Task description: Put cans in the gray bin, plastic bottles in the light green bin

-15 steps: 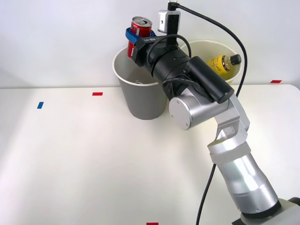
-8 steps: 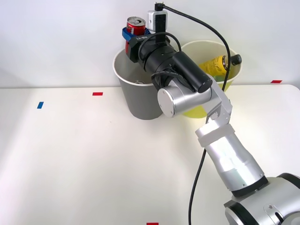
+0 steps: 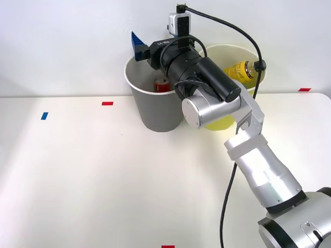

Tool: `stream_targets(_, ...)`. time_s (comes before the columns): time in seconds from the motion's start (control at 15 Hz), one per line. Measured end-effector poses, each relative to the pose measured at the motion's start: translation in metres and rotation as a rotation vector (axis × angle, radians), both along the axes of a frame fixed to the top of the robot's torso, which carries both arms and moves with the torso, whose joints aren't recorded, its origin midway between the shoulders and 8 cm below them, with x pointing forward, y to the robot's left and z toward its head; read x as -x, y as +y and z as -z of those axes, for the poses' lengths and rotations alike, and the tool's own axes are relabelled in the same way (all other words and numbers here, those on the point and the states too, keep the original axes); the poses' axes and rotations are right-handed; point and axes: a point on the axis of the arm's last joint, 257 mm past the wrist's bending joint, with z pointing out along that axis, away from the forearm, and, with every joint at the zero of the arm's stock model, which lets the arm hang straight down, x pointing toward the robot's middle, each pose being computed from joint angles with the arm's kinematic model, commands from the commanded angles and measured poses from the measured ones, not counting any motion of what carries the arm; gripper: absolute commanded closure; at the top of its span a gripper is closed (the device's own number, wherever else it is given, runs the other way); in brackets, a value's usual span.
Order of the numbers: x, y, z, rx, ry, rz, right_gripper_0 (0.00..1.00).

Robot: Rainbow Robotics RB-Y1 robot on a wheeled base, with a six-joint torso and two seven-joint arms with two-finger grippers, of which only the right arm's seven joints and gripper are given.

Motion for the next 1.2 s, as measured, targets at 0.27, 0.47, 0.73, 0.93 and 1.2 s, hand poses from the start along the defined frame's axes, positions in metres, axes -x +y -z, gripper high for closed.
stream_targets(0.27, 0.009, -0.010, -0.012, -0.003, -0.049, -0.010, 0.00)
stream_targets(0.47, 0.041, -0.029, -0.021, -0.029, -0.095, -0.026, 0.00)
stream_targets(0.73, 0.091, -0.074, 0.012, -0.046, -0.075, -0.010, 0.00)
stream_targets(0.93, 0.139, -0.111, 0.037, -0.032, -0.049, 0.008, 0.00)
stream_targets(1.2, 0.198, -0.155, 0.070, -0.018, 0.024, 0.047, 0.00)
